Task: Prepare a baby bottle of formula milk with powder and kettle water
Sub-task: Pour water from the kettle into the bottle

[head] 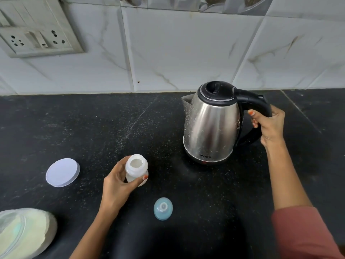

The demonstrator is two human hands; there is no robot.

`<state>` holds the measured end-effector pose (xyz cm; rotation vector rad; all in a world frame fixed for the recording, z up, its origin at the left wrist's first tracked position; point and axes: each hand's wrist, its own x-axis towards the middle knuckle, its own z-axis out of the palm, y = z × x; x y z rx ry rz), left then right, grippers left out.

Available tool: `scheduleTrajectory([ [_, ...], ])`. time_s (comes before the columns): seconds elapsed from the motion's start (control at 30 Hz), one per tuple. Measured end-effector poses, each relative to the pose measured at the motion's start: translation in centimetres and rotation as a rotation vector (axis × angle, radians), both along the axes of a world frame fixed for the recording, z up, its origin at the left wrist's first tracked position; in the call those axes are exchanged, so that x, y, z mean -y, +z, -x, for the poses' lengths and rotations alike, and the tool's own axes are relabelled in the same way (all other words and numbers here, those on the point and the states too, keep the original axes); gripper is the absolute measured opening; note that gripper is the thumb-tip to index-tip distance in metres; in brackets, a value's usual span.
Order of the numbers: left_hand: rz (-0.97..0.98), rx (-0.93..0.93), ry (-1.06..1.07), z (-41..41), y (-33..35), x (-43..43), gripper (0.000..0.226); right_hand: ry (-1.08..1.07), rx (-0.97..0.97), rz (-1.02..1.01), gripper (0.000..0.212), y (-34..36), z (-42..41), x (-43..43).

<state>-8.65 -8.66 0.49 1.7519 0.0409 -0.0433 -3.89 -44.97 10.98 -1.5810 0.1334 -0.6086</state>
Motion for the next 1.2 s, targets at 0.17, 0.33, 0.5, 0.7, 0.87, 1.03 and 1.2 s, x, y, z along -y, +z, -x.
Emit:
scheduleTrajectory([
  [0.17, 0.007, 0.000, 0.006, 0.0, 0.7, 0.6, 0.058, 0.005, -0.018, -0.001, 0.011, -0.6, -0.7, 0.5],
  [0.33, 0.018, 0.001, 0.003, -0.1, 1.0, 1.1, 0.059, 0.105, -0.033, -0.027, 0.022, -0.3, -1.1, 0.8],
  [0.5, 0.018, 0.001, -0.001, -0.1, 1.1, 1.5, 0.058, 0.194, -0.095, -0.061, 0.036, -0.3, -1.2, 1.7],
  [0.7, 0.002, 0.015, -0.012, 0.0, 0.8, 1.6, 0.059, 0.182, -0.150, -0.030, 0.044, -1.4, -1.2, 3.7],
  [0.87, -0.006, 0.031, -0.011, 0.2, 0.8, 1.9, 0.059, 0.159, -0.176, -0.018, 0.047, -2.0, -1.2, 4.3],
  [1.03, 0.008, 0.032, -0.012, 0.4, 0.7, 2.0, 0.059, 0.072, -0.245, 0.063, 0.038, -1.8, -1.0, 4.5],
  [1.2, 0.030, 0.038, -0.013, 1.0, 1.0, 1.8, 0.058, -0.104, -0.294, 0.204, 0.034, -1.9, 0.0, 3.4],
])
